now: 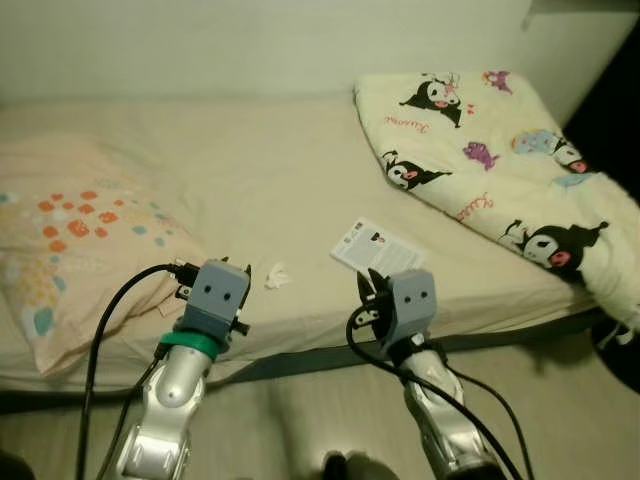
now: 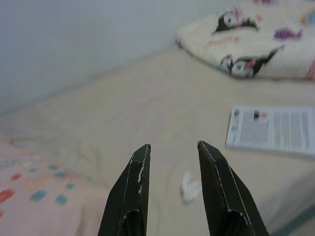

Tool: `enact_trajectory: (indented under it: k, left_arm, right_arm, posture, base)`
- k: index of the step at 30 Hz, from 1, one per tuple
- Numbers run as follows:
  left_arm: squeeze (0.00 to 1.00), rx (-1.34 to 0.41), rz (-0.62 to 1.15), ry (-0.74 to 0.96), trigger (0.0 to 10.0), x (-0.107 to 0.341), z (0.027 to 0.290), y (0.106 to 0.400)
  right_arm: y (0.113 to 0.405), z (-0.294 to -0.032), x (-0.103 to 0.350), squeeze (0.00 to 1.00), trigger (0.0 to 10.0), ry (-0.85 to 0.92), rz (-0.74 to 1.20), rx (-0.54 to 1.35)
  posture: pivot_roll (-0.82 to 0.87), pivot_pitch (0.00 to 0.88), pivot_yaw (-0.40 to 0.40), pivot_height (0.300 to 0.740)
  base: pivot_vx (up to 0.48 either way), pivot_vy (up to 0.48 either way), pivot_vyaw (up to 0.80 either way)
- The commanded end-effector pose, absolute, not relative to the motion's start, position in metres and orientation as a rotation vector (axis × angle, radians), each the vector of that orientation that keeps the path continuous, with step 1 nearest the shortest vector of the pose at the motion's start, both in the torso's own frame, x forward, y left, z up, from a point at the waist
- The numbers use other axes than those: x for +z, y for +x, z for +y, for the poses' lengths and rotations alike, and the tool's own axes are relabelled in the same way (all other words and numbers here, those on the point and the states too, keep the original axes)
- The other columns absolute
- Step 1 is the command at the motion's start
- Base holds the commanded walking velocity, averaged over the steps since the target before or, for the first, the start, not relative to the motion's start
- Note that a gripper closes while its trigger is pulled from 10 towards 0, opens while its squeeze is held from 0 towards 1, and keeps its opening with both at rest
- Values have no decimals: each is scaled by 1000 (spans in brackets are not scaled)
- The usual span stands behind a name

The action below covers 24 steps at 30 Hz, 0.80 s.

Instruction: Clean up the room

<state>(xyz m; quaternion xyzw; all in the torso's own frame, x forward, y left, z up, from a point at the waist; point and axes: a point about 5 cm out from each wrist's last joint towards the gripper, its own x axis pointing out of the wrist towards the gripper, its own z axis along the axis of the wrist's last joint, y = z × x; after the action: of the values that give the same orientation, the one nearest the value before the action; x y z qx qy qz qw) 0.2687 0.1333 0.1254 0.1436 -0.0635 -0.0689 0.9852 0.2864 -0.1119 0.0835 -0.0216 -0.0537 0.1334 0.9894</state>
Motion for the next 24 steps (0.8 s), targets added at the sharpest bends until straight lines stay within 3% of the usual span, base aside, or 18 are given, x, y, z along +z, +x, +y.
enact_trajectory:
  k: [1,24]
  left_arm:
    - [0,-125,-101,310,10000,120,140,266]
    - [0,-116,-94,313,10000,118,142,266]
  right_arm:
    - [285,-109,82,0,10000,-33,-107,271]
    - [284,-109,82,0,10000,-30,-103,271]
  posture:
    - [-42,69,-6,740]
    - [-40,75,-5,740]
  base:
    - [390,0,0]
    - [376,0,0]
